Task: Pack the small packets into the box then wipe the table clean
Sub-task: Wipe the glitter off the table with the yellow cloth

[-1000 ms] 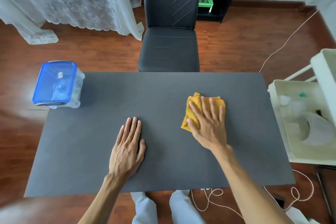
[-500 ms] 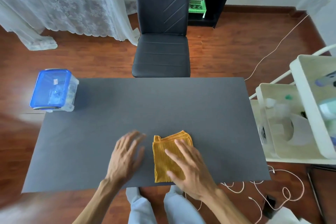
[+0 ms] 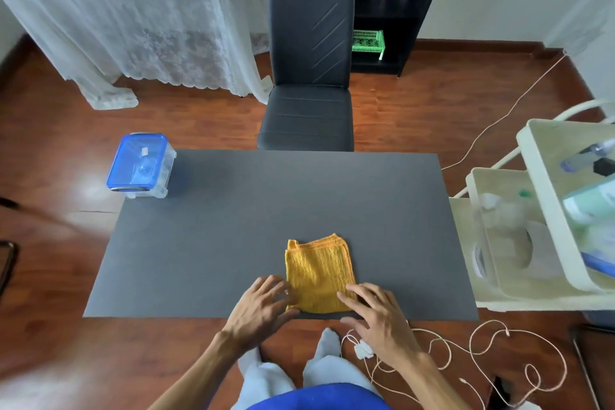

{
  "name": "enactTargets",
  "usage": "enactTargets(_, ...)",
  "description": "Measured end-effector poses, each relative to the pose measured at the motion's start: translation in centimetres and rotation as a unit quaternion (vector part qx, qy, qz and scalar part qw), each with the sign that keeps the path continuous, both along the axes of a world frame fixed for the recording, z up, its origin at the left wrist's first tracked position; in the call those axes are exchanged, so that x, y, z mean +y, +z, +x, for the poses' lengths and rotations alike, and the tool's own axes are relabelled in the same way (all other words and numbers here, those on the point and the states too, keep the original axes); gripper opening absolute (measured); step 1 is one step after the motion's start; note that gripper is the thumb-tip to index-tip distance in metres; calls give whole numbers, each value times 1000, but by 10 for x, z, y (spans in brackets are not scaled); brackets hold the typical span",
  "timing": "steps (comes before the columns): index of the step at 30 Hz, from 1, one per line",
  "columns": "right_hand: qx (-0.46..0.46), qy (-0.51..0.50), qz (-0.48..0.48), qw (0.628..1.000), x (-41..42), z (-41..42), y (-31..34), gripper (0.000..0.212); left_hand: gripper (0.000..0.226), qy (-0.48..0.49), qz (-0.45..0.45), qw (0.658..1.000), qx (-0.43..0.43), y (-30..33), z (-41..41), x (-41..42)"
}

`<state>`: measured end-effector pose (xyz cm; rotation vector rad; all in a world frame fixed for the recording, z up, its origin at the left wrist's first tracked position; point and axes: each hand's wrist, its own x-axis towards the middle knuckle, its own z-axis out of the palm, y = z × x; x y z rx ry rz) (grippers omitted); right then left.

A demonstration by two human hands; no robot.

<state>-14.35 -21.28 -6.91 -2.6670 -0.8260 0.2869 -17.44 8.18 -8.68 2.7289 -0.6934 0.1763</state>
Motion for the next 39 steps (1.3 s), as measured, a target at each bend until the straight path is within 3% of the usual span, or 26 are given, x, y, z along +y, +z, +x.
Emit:
enactTargets(5,-18,-18,1,1000,1,-8,4,51,20,-8,39,998,-52,3,-5,-3)
enactTargets(9,-31,-53,-5,998,8,-23,4,53,11,21,23,999,-41,9,-17,-11)
enactTargets(15,-105,-60,19,992,24,-31,11,31,8,57,-14,998,-30,18,-24,1)
enactTargets(21,-120,-142,127,974,61,-46,31,46,10,64,-68,995,-33,43,-23,43)
enactTargets(27,-138,-164,194,957,127,-26,74,25,12,66,-88,993,-36,89,-17,114)
enactTargets(31,-83,-192,260,943,187,-19,90,21,17,114,-161,979,41,118,-16,169)
enactTargets(35,9,-187,299,936,244,-27,96,33,8,199,-284,927,143,134,-32,227)
enactTargets(39,96,-139,302,938,292,-42,98,20,8,221,-288,916,169,138,-58,284)
